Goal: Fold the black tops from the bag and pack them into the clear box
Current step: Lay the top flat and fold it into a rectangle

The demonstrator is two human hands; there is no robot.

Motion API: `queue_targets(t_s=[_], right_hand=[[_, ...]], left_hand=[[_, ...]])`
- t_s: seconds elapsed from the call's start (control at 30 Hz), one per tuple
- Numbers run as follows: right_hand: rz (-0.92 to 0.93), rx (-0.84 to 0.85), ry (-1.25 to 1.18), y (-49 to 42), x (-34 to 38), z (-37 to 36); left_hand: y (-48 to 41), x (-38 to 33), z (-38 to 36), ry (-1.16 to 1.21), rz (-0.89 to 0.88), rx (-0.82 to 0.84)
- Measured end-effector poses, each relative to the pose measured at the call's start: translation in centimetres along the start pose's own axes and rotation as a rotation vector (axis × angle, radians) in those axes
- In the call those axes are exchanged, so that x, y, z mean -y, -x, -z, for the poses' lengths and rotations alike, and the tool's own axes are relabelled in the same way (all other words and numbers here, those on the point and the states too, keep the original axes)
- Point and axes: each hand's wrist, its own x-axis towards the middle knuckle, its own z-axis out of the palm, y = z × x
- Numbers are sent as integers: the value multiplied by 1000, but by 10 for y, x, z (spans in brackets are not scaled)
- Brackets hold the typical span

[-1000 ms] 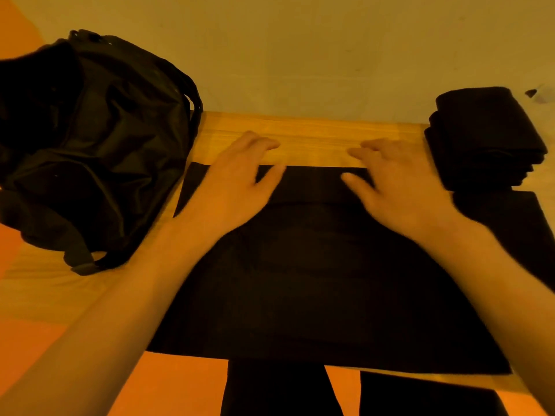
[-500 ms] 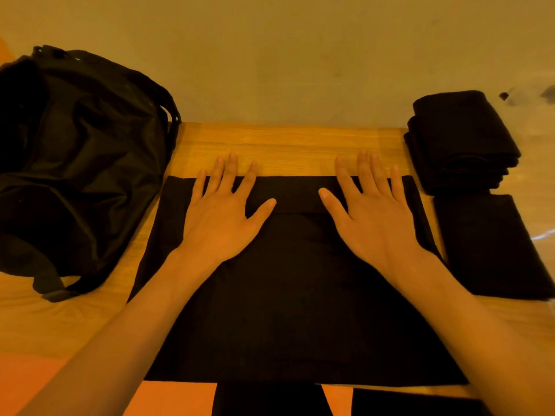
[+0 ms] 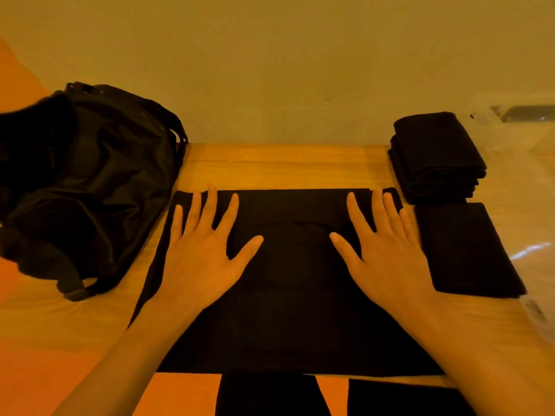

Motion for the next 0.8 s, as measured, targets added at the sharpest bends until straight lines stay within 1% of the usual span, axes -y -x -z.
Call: queue_targets(t_s=[0.1,0.2,0.33,0.43,0.53,0.57,0.6,0.67,0.73,0.8], right_hand=[[-56,63,-4,6,7,0],[-73,15,-17,25,8,4],[-103,17,38,52,1,-13],[-124,-8,37,51,2,-20],[-61,-64,27,69,2,-17],[-35,-71,31,81,2,-16],[-19,-63,38,95,0,-16],[-24,-37,30,120,-7,-16],[-56,-38,4,136,-16,-17],[-71,-52,-15,146,-25,-21]], left_hand=[[15,6,-4,13,87,90],[35,11,-3,26,129,72],[61,14,-13,29,155,75],[63,13,-15,45,151,20],[66,-3,-4,155,119,-114],[65,-15,1,211,64,-143],[61,-29,6,271,-32,-152],[45,-68,14,357,-308,-117],[17,-111,18,300,-548,-18],[-14,-153,16,187,-658,75]])
